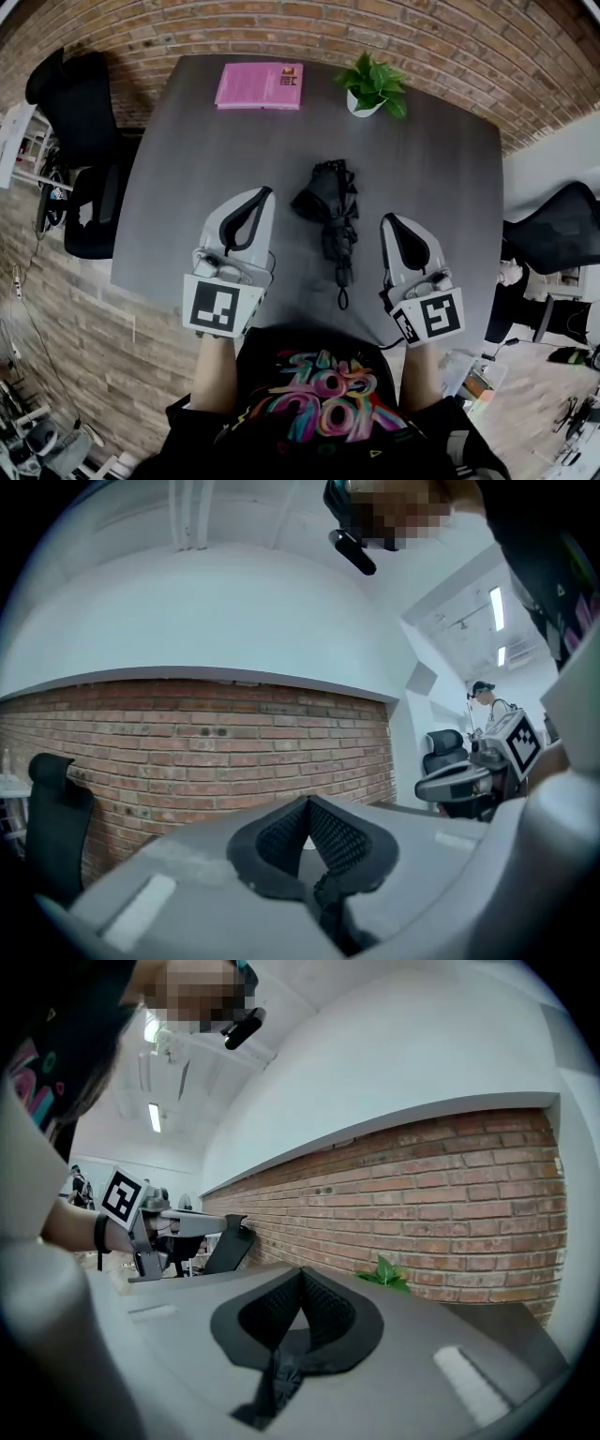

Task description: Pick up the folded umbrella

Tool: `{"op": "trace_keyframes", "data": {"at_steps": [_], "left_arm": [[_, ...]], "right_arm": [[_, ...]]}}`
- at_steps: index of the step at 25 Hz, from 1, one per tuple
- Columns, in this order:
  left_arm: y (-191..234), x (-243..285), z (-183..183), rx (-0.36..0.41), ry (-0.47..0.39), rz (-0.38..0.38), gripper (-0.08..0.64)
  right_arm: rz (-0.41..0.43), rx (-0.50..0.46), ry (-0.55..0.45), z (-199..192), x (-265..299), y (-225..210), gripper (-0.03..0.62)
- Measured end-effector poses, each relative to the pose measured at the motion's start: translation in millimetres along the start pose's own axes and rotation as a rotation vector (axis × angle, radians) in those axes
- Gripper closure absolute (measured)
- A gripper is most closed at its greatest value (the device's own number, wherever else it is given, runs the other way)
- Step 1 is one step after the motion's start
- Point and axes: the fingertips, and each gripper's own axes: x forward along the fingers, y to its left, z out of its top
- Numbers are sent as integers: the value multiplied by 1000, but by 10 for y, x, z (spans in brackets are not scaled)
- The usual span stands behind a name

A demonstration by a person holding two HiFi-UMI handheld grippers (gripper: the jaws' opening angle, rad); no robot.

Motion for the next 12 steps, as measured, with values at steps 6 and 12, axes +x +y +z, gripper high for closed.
{"op": "trace_keyframes", "data": {"at_steps": [6,12], "left_arm": [[-47,188,30,-1,-9,-82,558],[-98,287,33,-5,-11,-127,558]], "right_arm": [[-36,-4,9,15,52,6,592],[-55,-5,19,-5,63,19,592]]}}
